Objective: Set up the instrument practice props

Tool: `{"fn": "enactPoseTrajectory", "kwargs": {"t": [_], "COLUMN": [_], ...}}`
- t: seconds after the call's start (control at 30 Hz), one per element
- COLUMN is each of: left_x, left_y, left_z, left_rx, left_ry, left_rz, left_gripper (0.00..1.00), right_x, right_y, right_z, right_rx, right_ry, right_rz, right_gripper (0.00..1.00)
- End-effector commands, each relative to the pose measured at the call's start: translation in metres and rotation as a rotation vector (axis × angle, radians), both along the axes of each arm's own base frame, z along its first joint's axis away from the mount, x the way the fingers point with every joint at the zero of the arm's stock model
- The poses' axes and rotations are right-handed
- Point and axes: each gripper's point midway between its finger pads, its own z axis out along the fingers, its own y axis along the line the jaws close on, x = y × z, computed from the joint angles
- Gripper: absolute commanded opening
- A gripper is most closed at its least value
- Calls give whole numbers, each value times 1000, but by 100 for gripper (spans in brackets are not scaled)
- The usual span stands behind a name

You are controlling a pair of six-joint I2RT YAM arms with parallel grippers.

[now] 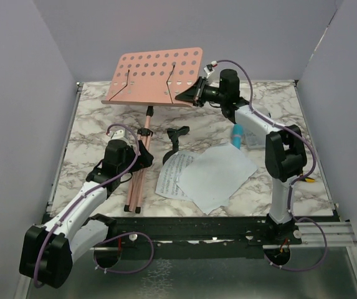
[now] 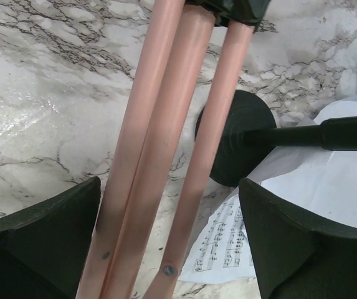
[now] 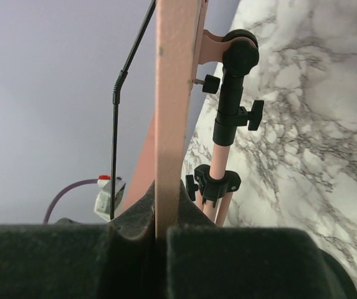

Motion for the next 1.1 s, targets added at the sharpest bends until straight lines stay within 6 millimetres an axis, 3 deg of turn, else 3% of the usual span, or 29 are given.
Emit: {"fn": "enactPoseTrajectory", "kwargs": {"t": [0.0, 0.17, 0.33, 0.47, 0.67, 0.8, 1.0, 1.07], "left_x": [3, 4, 6, 7, 7, 8, 10, 12], "left_y": [10, 24, 20, 12, 5, 4, 3, 3], "left_z": [-1, 2, 13, 23, 30, 31, 36, 40], "left_rx": [55, 95, 83, 61, 33, 28, 27, 25], "left_ry": [8, 11, -17, -44, -69, -73, -85, -95], "left_rz": [45, 107, 86, 45, 12, 8, 6, 11], "left_gripper": [90, 86, 85, 79, 58, 50, 6, 0], "right_x": [-55, -68, -81, -85, -93, -101, -120, -127], "right_y": [12, 13, 13, 13, 16, 18, 19, 19], "right_z": [136, 149, 161, 162, 167, 173, 187, 192], "right_rx": [108, 78, 79, 75, 86, 97, 111, 108], "right_ry": [-465, -514, -543, -551, -560, -568, -604, -617], "right_rz": [141, 137, 145, 151, 171, 192, 226, 236], "right_gripper": [0, 0, 0, 0, 0, 0, 0, 0]}}
